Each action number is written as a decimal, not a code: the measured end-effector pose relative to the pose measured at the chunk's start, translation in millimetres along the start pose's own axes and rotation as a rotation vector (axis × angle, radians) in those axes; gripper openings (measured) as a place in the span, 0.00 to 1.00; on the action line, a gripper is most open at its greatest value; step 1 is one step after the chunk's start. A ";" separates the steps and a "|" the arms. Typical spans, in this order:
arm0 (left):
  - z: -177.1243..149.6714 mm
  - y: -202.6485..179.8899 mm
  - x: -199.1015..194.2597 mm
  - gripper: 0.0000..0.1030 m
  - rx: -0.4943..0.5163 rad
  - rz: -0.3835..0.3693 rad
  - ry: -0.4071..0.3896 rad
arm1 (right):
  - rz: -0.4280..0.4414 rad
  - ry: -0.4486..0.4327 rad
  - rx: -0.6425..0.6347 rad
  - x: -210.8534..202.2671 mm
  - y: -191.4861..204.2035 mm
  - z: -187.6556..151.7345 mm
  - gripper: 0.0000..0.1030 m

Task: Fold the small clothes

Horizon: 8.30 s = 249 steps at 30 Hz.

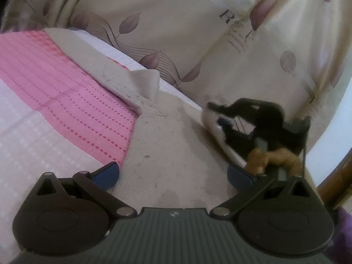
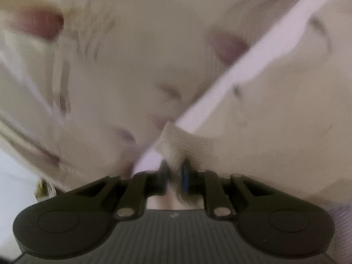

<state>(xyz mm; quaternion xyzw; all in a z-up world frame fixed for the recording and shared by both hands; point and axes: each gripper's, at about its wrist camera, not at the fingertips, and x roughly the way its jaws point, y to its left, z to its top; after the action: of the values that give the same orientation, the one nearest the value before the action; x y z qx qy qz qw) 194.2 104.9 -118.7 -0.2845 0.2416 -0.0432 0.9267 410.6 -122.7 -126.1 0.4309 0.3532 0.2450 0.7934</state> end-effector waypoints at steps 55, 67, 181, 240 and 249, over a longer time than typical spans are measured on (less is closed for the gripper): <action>294.6 274.5 88.6 0.05 -0.471 0.145 -0.182 | -0.447 -0.013 -0.885 -113.4 33.1 -119.5 0.89; 303.5 41.3 5.7 0.03 -0.137 -0.144 -0.277 | -0.336 -0.138 -0.731 -141.5 20.9 -101.6 0.90; -0.3 -62.8 86.8 1.00 0.089 -0.139 0.067 | -0.514 -0.050 -0.778 -265.3 -83.7 40.4 0.17; 0.7 -61.6 86.7 1.00 0.085 -0.133 0.063 | -0.524 -0.320 -0.493 -255.3 -110.2 80.7 0.13; 9.5 -60.4 91.4 1.00 0.062 -0.132 0.090 | -0.471 -0.206 -0.607 -240.0 -84.3 55.4 0.13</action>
<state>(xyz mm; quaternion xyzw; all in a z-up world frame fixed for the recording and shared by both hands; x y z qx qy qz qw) 282.5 39.4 -117.5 -0.2688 0.2626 -0.1242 0.9183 309.1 -360.2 -93.5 0.1063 0.2725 0.1050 0.9505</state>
